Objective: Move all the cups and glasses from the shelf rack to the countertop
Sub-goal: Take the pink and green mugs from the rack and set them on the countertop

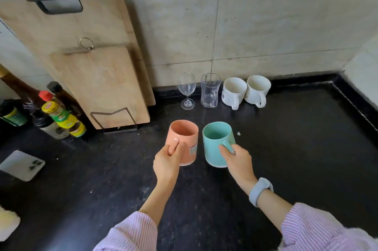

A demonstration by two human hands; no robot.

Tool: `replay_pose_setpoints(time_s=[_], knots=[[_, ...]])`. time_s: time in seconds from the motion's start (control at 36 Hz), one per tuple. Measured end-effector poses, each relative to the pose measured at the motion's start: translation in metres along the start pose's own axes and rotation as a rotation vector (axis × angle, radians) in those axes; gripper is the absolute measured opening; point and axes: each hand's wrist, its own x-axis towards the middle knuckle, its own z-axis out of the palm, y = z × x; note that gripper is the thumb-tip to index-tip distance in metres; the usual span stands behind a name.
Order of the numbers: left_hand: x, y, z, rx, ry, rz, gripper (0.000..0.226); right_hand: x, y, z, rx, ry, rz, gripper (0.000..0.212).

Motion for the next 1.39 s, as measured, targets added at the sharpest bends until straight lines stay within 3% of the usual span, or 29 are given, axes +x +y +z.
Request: replay_pose_setpoints(time_s=[0.17,0.39,0.58,0.86,1.08,1.19,1.28,1.39], knots=[[0.041,-0.011,0.021,-0.039,0.054,-0.088,0.016,0.047,0.005,0.025,-0.018,-0.043,-0.015,0.044],[0.072,-0.015,0.037,-0.085,0.069,-0.080,0.014,0.078,0.006,0.050,0.001,-0.079,-0.009,0.043],[0.094,-0.015,0.051,-0.057,0.058,-0.076,0.025,0.098,0.006,0.064,0.046,-0.004,0.023,0.038],[0.121,-0.007,0.058,0.057,-0.036,-0.089,0.045,0.125,0.008,0.079,0.230,-0.025,0.182,0.029],[0.133,-0.012,0.061,0.214,-0.098,-0.070,0.027,0.131,0.002,0.083,0.165,-0.040,0.182,0.030],[0.124,-0.016,0.060,0.185,-0.052,-0.026,0.016,0.121,0.004,0.089,0.149,0.059,0.161,0.022],[0.118,-0.013,0.059,0.146,0.021,-0.020,0.030,0.112,0.006,0.091,0.145,0.160,0.106,0.016],[0.108,-0.010,0.055,0.242,0.018,0.040,0.051,0.107,0.006,0.086,0.084,0.173,0.025,0.029]])
